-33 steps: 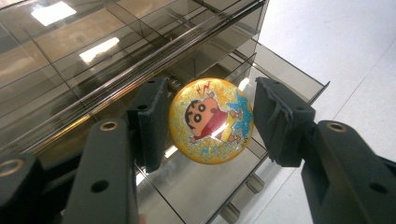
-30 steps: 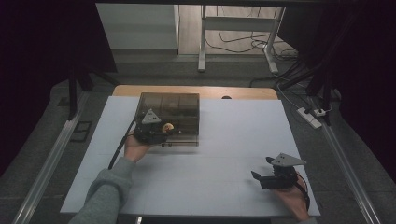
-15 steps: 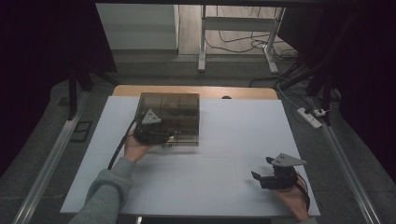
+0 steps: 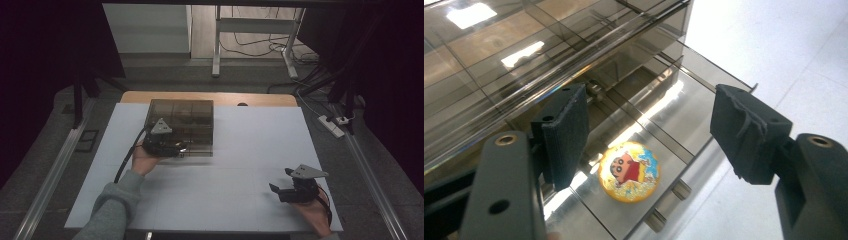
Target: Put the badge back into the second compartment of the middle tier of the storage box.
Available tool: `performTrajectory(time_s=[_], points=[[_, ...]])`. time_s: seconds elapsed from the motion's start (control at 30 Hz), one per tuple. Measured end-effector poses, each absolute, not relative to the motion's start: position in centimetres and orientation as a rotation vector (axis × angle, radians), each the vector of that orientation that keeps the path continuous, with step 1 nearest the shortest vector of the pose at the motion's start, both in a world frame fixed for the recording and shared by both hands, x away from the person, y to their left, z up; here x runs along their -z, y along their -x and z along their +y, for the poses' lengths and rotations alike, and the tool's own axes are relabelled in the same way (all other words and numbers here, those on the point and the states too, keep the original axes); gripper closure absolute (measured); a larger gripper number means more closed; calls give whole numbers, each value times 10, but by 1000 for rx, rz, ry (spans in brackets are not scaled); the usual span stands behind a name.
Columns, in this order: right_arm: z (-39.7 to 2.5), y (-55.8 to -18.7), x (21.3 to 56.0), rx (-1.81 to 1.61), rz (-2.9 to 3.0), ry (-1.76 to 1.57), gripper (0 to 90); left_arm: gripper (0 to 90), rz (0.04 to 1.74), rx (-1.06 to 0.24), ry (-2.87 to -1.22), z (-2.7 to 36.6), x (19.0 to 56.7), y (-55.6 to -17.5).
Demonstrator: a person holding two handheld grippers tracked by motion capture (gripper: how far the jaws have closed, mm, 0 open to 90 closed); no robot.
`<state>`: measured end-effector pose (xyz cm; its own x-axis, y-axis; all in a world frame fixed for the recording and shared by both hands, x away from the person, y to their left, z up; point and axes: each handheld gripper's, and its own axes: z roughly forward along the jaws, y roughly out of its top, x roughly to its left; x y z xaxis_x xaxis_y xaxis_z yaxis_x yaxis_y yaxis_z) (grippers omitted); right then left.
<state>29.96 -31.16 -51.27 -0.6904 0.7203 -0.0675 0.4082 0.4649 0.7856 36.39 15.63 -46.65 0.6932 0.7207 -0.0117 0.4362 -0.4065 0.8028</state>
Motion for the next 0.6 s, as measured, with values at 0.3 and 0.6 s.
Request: performTrajectory(time_s=[0.3,0.6], points=[[-311,-299,513,-1089,2328,-946,161,283,871,-420,-2092,154,465,-358],[-312,-299,512,-1097,2327,-948,161,278,877,-432,-2074,160,465,-348]])
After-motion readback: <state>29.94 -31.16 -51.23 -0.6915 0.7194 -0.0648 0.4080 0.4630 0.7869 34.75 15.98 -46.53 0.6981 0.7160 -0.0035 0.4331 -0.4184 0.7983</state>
